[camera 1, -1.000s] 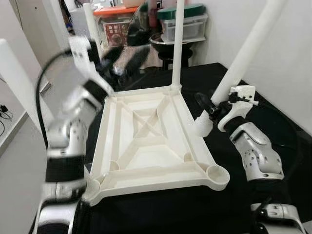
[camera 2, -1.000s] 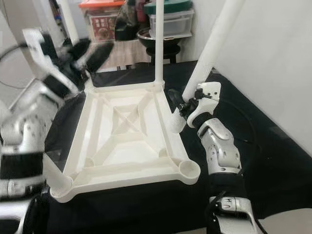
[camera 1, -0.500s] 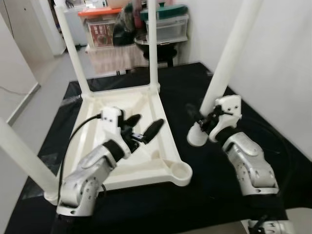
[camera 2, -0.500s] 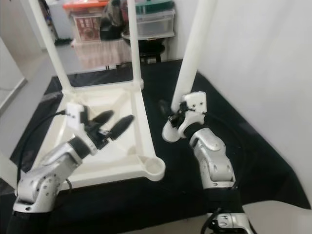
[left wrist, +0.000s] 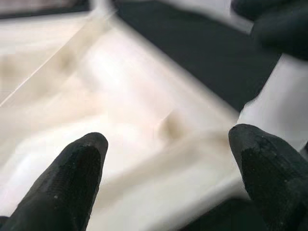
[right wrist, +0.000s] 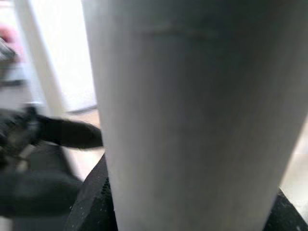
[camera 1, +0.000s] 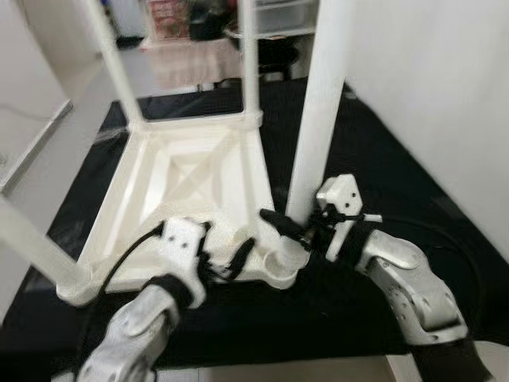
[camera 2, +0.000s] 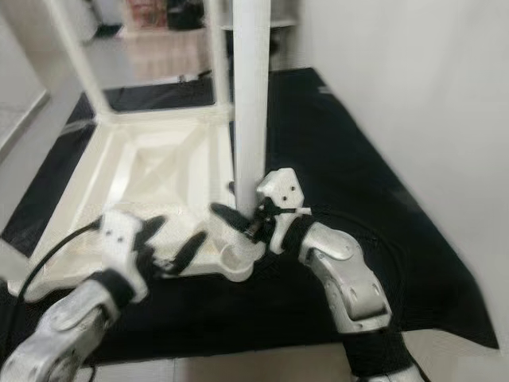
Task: Building children table
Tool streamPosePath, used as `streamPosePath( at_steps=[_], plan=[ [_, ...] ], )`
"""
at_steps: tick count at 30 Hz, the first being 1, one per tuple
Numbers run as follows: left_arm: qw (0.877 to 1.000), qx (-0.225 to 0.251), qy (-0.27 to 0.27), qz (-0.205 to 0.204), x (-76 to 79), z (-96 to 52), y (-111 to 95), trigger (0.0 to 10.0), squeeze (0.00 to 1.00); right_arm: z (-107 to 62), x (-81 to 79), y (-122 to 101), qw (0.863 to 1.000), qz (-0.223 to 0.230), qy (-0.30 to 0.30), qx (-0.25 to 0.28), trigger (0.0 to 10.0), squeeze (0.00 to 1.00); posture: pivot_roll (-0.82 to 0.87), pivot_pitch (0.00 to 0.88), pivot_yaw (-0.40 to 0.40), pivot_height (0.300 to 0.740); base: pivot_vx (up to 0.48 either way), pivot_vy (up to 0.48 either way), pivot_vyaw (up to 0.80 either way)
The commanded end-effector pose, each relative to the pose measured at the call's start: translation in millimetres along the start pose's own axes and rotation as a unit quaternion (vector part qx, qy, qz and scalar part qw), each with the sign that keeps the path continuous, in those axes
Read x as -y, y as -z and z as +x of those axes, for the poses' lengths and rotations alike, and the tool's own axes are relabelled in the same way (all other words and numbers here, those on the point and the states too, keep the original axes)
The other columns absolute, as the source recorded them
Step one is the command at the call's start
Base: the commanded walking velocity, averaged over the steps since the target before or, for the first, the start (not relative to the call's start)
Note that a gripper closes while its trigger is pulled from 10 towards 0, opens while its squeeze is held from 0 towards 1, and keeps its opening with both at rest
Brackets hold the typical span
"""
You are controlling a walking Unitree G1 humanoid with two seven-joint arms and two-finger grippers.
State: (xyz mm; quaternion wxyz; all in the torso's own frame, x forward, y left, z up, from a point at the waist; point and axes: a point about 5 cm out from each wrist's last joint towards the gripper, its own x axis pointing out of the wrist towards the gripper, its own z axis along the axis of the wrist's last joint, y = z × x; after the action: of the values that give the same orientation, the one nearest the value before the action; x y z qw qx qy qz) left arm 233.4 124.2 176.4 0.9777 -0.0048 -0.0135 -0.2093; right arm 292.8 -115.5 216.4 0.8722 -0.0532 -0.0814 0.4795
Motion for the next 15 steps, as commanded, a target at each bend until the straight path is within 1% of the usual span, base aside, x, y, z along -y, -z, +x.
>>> streamPosePath(
  at_steps=[1, 3, 5, 7, 8, 10, 13, 15],
  plan=[
    [1.0, 0.001, -0.002, 0.026, 6.6, -10.5, -4, 10.0, 0.0, -0.5, -1.0, -8, 0.999, 0.016, -0.03, 0.023, 10.0, 0.0, -0.02, 0.229, 0.009, 0.74, 0.0, 0.0, 0.8],
    [0.999, 0.002, -0.008, 0.033, 9.0, -15.3, -5, 10.0, 0.0, -1.4, 2.5, -13, 0.998, 0.023, -0.037, 0.035, 10.0, 0.0, -0.02, 0.232, 0.008, 0.74, 0.0, 0.0, 0.8],
    [0.999, 0.003, -0.01, 0.033, 10.0, -16.3, -5, 10.0, 0.0, -1.9, 4.6, -15, 0.998, 0.026, -0.039, 0.039, 10.0, 0.0, -0.02, 0.235, 0.008, 0.74, 0.0, 0.0, 0.8],
    [0.999, -0.002, 0.009, 0.049, 17.1, -18.1, -7, 10.0, 0.0, -4.6, 14.6, -23, 0.998, 0.024, -0.045, 0.047, 10.0, 0.0, -0.02, 0.259, 0.005, 0.74, 0.0, 0.0, 0.8],
    [0.999, -0.002, 0.009, 0.049, 17.1, -18.1, -7, 10.0, 0.0, -4.6, 14.6, -23, 0.998, 0.024, -0.045, 0.047, 10.0, 0.0, -0.02, 0.259, 0.005, 0.74, 0.0, 0.0, 0.8],
    [0.997, -0.008, 0.034, 0.062, 23.3, -19.9, -8, 10.0, 0.0, -6.5, 21.8, -29, 0.998, 0.017, -0.047, 0.046, 10.0, 0.0, -0.01, 0.269, 0.005, 0.74, 0.0, 0.0, 0.0],
    [0.997, -0.008, 0.039, 0.062, 24.9, -21.0, -9, 10.0, 0.0, -6.8, 23.2, -31, 0.998, 0.012, -0.048, 0.045, 10.0, 0.0, -0.01, 0.273, 0.005, 0.74, 0.0, 0.0, 0.0],
    [0.997, -0.011, 0.049, 0.063, 27.3, -22.1, -9, 10.0, 0.0, -5.9, 25.3, -35, 0.997, 0.013, -0.055, 0.049, 10.0, 0.0, -0.01, 0.275, 0.006, 0.74, 0.0, -0.48, 0.0]
  ],
)
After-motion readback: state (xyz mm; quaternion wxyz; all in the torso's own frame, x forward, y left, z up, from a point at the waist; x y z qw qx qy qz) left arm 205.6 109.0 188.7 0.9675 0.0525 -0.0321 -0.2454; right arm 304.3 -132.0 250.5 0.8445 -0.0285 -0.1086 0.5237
